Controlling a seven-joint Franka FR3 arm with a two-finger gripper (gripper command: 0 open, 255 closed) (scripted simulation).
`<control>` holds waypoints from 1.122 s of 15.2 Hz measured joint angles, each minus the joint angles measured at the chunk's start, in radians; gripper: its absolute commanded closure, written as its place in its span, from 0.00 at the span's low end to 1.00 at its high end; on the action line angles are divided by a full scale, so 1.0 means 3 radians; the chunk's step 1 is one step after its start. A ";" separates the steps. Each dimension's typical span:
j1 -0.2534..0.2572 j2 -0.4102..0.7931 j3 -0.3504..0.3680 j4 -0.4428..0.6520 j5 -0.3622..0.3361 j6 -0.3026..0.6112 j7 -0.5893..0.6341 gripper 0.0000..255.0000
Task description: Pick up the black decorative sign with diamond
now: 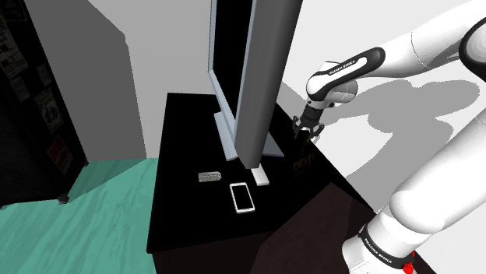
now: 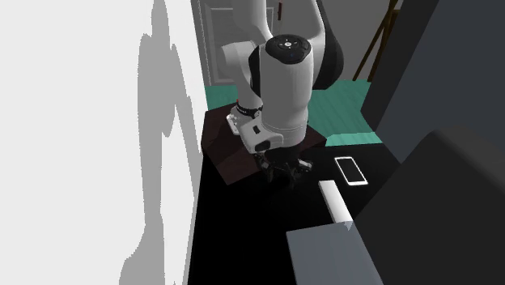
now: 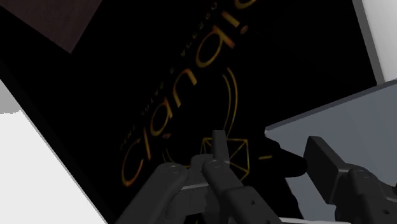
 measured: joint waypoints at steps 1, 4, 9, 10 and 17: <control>-0.0001 -0.0001 -0.0001 -0.0001 0.0000 0.0002 -0.0003 1.00; -0.0002 -0.0012 0.0001 -0.0010 -0.0005 -0.0005 0.0004 1.00; -0.0012 -0.0118 -0.0001 0.0059 -0.0052 -0.0201 0.0050 1.00; -0.0017 -0.0151 -0.0003 0.0073 -0.0063 -0.0247 0.0054 1.00; -0.0021 -0.0328 0.0012 0.0227 -0.0116 -0.0572 0.0114 1.00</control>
